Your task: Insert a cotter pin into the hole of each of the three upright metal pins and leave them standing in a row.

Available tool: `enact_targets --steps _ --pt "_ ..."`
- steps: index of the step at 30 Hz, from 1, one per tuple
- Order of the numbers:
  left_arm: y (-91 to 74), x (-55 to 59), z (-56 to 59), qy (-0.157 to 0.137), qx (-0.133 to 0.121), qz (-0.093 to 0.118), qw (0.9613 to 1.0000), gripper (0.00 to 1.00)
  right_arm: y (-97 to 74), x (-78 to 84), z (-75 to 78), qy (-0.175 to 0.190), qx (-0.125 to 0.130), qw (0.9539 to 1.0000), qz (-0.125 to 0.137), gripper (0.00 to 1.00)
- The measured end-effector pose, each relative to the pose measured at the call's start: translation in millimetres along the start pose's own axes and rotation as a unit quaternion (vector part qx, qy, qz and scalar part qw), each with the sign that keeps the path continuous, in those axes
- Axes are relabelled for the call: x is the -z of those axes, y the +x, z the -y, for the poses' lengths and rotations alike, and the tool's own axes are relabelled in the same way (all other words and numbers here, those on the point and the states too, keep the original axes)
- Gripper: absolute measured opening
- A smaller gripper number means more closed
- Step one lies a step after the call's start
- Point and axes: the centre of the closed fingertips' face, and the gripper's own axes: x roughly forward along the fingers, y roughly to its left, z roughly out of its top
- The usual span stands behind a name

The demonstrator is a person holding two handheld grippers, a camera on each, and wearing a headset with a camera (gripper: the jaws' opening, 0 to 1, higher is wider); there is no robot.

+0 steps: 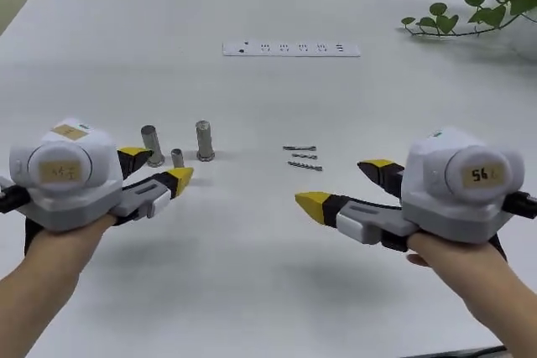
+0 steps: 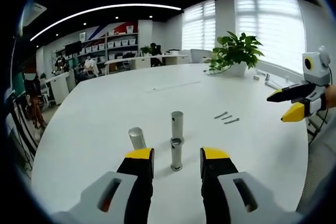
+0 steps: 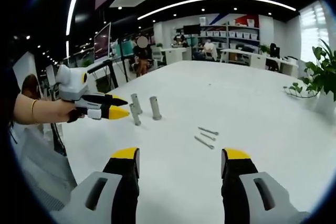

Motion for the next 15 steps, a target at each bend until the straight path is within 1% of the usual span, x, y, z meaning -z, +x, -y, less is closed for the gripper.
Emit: enact_targets --steps 3,6,8,10,13,15 --pt "5.7 2.9 -1.0 0.005 0.006 -0.005 1.0000 0.29 2.2 0.9 -0.1 -0.001 -0.002 1.0000 -0.002 0.59" --pt "11.6 5.7 -2.4 0.003 0.014 -0.010 0.9998 0.26 5.3 2.0 3.8 0.001 0.006 1.0000 0.002 0.59" --pt "13.8 6.1 -2.2 0.001 0.019 -0.010 0.9998 0.25 7.5 4.7 6.2 0.006 0.008 0.9999 -0.002 0.59" --pt "15.8 7.6 -1.2 0.012 0.027 -0.014 0.9995 0.24 8.9 6.8 6.1 0.008 0.007 0.9999 -0.005 0.58" --pt "17.6 9.7 -1.0 0.016 0.032 -0.017 0.9992 0.20 10.3 8.5 6.4 0.006 0.009 0.9999 -0.007 0.58" --pt "19.9 12.2 -1.1 0.016 0.037 -0.020 0.9990 0.17 11.2 8.9 9.3 0.003 0.019 0.9998 -0.008 0.59"
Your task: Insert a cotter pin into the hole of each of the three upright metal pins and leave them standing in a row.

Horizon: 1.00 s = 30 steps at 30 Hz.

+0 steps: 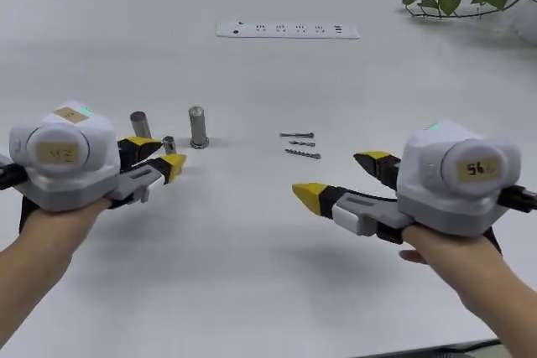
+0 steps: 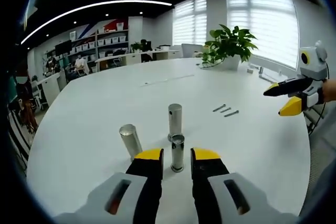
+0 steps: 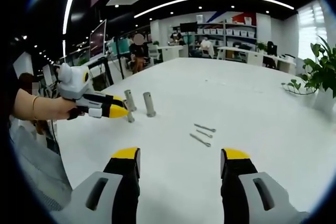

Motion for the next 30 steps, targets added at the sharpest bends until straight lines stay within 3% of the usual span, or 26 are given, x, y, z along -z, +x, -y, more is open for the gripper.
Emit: enact_targets --steps 10,20,30 --pt "5.6 1.0 0.5 0.028 0.007 -0.004 0.9996 0.06 4.4 -3.4 -0.6 0.002 0.007 1.0000 0.006 0.59" --pt "9.7 -0.7 4.6 0.031 0.020 -0.002 0.9993 0.05 5.9 -2.1 -4.7 -0.009 0.003 1.0000 -0.001 0.60" --pt "8.7 -0.2 27.5 0.053 0.059 -0.001 0.9969 0.05 0.8 -4.7 0.3 -0.008 0.005 1.0000 0.002 0.60"
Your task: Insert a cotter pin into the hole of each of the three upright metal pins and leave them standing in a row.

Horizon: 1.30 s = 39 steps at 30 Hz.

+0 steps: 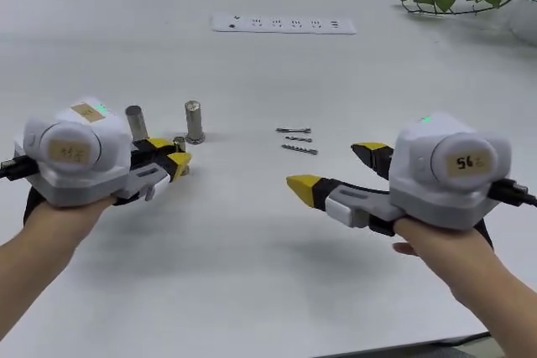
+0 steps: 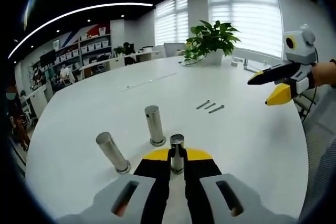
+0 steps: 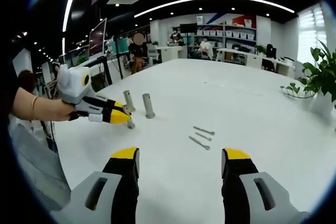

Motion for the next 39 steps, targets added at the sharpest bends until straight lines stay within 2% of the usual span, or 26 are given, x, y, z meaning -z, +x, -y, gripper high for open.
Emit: enact_targets --steps 6,15,19,23,26,28,39 --pt "1.5 -4.8 12.3 0.009 0.020 0.008 0.9997 0.05 -3.5 2.2 1.1 0.001 -0.003 1.0000 -0.003 0.60" --pt "5.8 -9.1 39.1 0.013 0.060 0.014 0.9980 0.05 -10.6 5.4 4.1 0.002 -0.011 0.9999 -0.007 0.59" --pt "8.7 -7.0 52.7 0.024 0.080 0.011 0.9965 0.05 -12.4 6.9 5.3 -0.004 -0.013 0.9999 -0.011 0.59" --pt "10.6 -5.9 61.6 0.031 0.092 0.010 0.9952 0.05 -13.9 8.1 5.8 -0.005 -0.013 0.9998 -0.013 0.60" --pt "11.5 -6.7 64.4 0.033 0.097 0.011 0.9946 0.05 -15.0 9.4 7.0 -0.005 -0.011 0.9998 -0.016 0.60" --pt "12.1 -7.2 66.8 0.047 0.099 0.012 0.9940 0.05 -15.6 10.3 8.1 -0.004 -0.011 0.9998 -0.017 0.60" --pt "13.3 -7.3 65.6 0.049 0.097 0.011 0.9940 0.07 -17.4 11.7 13.0 -0.005 -0.012 0.9997 -0.020 0.59"
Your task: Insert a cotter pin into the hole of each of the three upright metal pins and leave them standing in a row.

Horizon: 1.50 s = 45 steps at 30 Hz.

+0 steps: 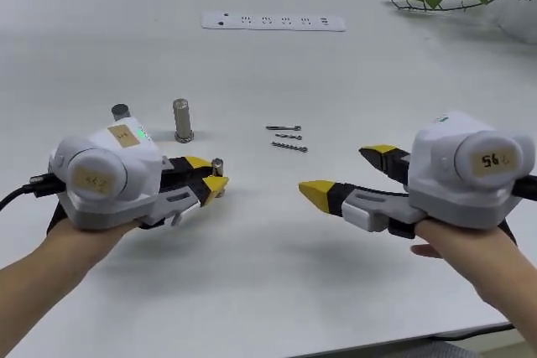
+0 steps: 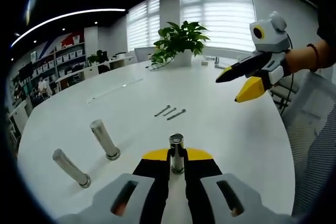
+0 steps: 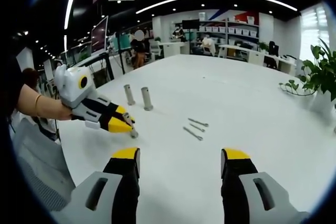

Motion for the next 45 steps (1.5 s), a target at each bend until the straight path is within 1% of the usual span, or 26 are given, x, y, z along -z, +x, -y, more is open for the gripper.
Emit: enact_targets --steps 3,6,12,13,15,18,20,22,23,26,27,30,31,32,34,37,41,44,45 --pt "0.1 -0.2 -0.9 -0.001 -0.002 0.000 1.0000 0.10 0.6 0.9 -0.7 -0.003 -0.002 1.0000 -0.005 0.58" --pt "0.1 -0.5 -1.4 -0.003 -0.002 0.000 1.0000 0.12 1.7 0.6 -1.9 -0.006 -0.008 0.9999 -0.008 0.56" --pt "-3.1 -3.7 -2.5 -0.019 -0.008 0.002 0.9998 0.23 4.8 -7.1 0.2 -0.016 -0.019 0.9996 -0.012 0.53" --pt "-4.0 -3.7 -2.8 -0.024 -0.010 0.000 0.9997 0.26 5.5 -8.6 0.7 -0.016 -0.021 0.9996 -0.013 0.51" --pt "-6.9 -6.1 -3.0 -0.033 -0.014 0.003 0.9994 0.28 7.3 -11.7 1.8 -0.012 -0.026 0.9995 -0.016 0.48" --pt "-11.8 -8.7 -3.7 -0.053 -0.023 0.005 0.9983 0.34 11.7 -15.6 4.1 -0.008 -0.031 0.9994 -0.017 0.46" --pt "-14.7 -10.3 -4.8 -0.056 -0.029 0.007 0.9980 0.38 14.3 -16.9 4.8 -0.013 -0.033 0.9992 -0.020 0.44" --pt "-18.1 -11.0 -6.4 -0.068 -0.037 0.007 0.9970 0.43 18.5 -18.0 7.3 -0.019 -0.033 0.9990 -0.024 0.41" --pt "-20.1 -10.5 -7.6 -0.079 -0.042 0.007 0.9959 0.46 21.1 -18.4 8.8 -0.020 -0.036 0.9988 -0.027 0.41" --pt "-25.3 -10.2 -8.9 -0.080 -0.052 0.004 0.9955 0.51 26.4 -21.2 10.6 -0.024 -0.039 0.9985 -0.028 0.39" --pt "-27.8 -8.9 -9.5 -0.082 -0.058 -0.001 0.9950 0.53 28.0 -22.3 10.9 -0.026 -0.041 0.9984 -0.027 0.39" --pt "-32.6 -8.0 -10.2 -0.090 -0.065 -0.004 0.9938 0.63 32.7 -26.1 12.1 -0.033 -0.042 0.9983 -0.023 0.38" --pt "-34.9 -8.2 -9.9 -0.092 -0.067 -0.005 0.9935 0.64 33.9 -26.4 12.4 -0.035 -0.043 0.9982 -0.023 0.38" --pt "-36.5 -8.4 -9.5 -0.093 -0.068 -0.005 0.9933 0.65 38.1 -27.8 16.1 -0.037 -0.043 0.9981 -0.023 0.39" --pt "-39.6 -9.3 -8.2 -0.096 -0.071 -0.004 0.9928 0.69 39.4 -27.5 16.4 -0.037 -0.047 0.9979 -0.024 0.39" --pt "-43.5 -10.4 -6.1 -0.099 -0.073 -0.003 0.9924 0.72 40.6 -25.7 14.2 -0.046 -0.054 0.9971 -0.029 0.39" --pt "-49.1 -9.3 -3.9 -0.112 -0.078 -0.005 0.9906 0.76 41.9 -25.7 13.6 -0.058 -0.067 0.9953 -0.039 0.39" --pt "-52.3 -8.5 -0.9 -0.110 -0.082 -0.008 0.9905 0.77 44.2 -29.3 17.8 -0.070 -0.077 0.9936 -0.044 0.39" --pt "-53.0 -7.7 0.4 -0.106 -0.083 -0.010 0.9908 0.77 44.5 -28.6 18.2 -0.076 -0.085 0.9920 -0.055 0.38"
